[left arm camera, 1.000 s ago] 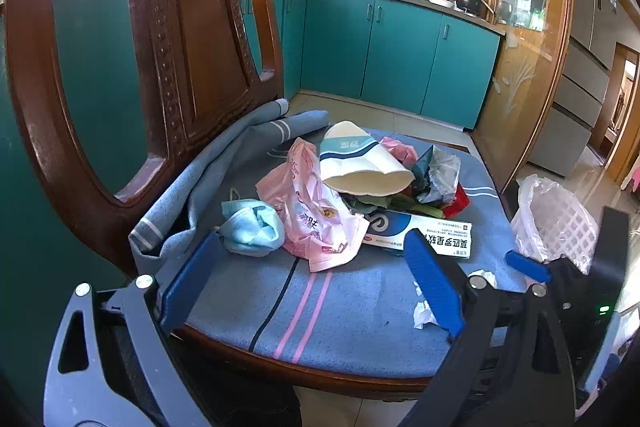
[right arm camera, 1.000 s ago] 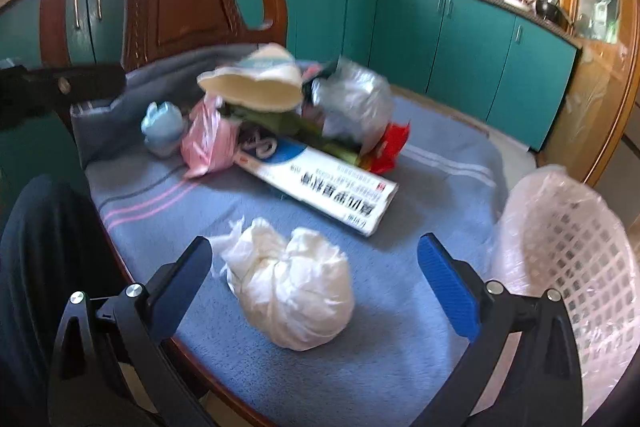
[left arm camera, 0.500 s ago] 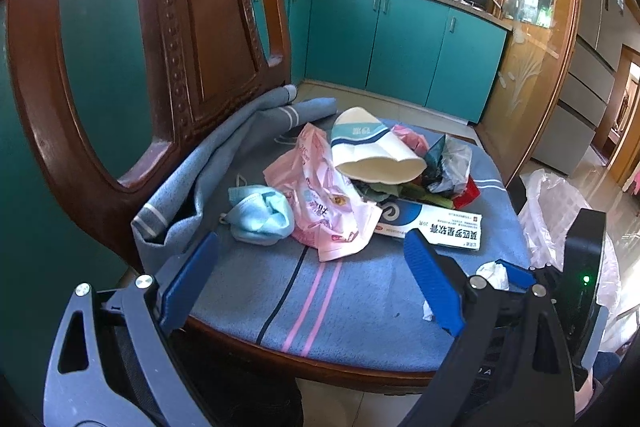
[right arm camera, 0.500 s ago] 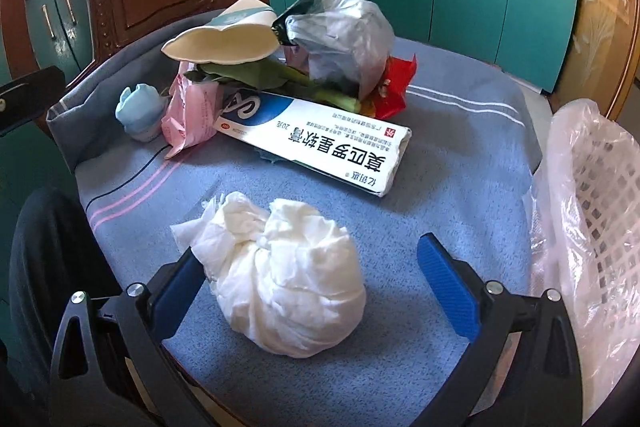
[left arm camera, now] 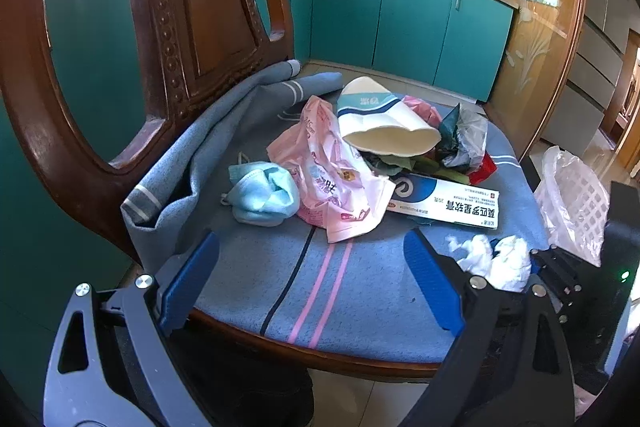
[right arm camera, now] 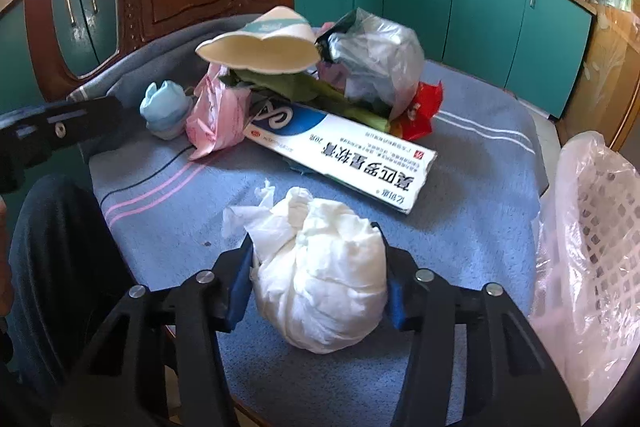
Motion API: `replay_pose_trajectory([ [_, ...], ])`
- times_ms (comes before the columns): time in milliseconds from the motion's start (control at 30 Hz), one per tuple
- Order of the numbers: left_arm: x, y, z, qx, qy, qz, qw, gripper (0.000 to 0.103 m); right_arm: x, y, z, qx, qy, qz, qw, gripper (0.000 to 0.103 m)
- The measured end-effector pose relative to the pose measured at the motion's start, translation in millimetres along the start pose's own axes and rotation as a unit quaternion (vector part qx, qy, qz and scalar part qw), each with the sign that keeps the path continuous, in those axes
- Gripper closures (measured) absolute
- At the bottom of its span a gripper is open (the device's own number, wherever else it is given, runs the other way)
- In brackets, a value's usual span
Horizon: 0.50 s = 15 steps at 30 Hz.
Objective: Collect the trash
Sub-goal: 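Close the right tool on the crumpled white tissue bundle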
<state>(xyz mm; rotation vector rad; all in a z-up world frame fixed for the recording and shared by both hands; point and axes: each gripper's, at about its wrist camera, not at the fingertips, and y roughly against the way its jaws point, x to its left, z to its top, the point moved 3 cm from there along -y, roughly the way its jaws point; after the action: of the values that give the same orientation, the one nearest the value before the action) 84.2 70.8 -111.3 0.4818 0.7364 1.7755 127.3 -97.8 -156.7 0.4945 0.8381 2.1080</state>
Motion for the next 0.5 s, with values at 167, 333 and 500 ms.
replay_pose_trajectory([
  [167, -2, -4, -2, 0.010, -0.004, 0.000, 0.9999, 0.009, -12, -2, 3, 0.002, -0.021, -0.010, 1.000, 0.050],
  [333, -4, -5, -4, 0.014, -0.010, 0.001, 0.9998, 0.009, -16, -3, 3, 0.006, -0.030, -0.011, 0.999, 0.050],
  [500, -6, -8, -6, 0.024, -0.016, 0.001, 0.9996, 0.009, -15, -1, 6, -0.002, -0.028, -0.014, 0.999, 0.050],
])
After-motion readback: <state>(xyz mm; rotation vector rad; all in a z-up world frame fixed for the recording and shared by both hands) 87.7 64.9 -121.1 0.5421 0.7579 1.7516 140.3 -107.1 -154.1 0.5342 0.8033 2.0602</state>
